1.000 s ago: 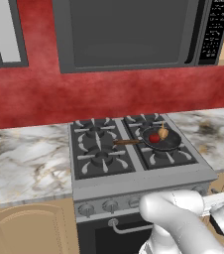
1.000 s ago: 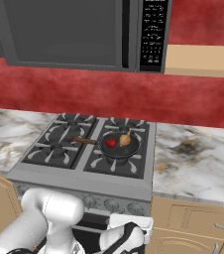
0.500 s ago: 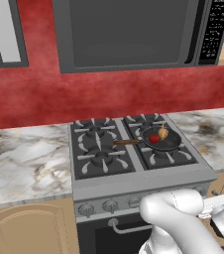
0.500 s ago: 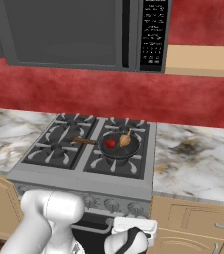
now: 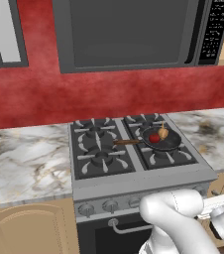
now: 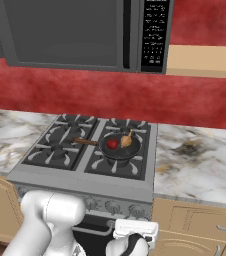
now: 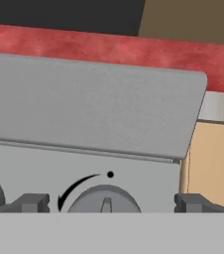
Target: Place the pan on the front right burner on the stove. Then place the tomato and the onion in the pan and turn on the front right burner.
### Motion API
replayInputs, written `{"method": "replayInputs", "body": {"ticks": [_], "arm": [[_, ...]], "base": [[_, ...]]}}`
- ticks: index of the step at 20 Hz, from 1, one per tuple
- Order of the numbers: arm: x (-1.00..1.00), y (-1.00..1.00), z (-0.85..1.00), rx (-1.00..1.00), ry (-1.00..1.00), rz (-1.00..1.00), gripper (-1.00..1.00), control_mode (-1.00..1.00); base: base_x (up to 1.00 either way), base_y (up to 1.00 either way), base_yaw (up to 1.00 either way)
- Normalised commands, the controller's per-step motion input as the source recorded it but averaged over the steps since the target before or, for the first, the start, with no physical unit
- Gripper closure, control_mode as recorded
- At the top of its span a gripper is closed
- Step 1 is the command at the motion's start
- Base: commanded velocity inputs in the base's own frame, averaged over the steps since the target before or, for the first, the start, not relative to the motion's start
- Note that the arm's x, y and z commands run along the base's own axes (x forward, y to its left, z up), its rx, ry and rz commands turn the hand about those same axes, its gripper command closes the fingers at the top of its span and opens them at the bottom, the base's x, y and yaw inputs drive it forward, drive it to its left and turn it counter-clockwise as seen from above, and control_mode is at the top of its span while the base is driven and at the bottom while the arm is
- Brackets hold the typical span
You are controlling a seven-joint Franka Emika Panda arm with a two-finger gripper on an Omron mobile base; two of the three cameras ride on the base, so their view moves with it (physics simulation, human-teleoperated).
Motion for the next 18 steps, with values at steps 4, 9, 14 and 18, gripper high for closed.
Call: {"method": "replayInputs", "body": {"ticks": [4, 9, 14, 18], "arm": [[0.0, 0.0, 0.0, 0.02, -0.04, 0.04, -1.0, -1.0], [-0.13, 0.04, 0.0, 0.03, -0.04, 0.06, -1.0, -1.0], [-0.01, 0.0, 0.01, 0.03, -0.07, 0.06, -1.0, -1.0], [0.0, 0.0, 0.06, 0.04, -0.08, 0.05, -1.0, -1.0]], "base": [[0.0, 0.0, 0.0], [0.0, 0.0, 0.0], [0.0, 0.0, 0.0], [0.0, 0.0, 0.0]]}}
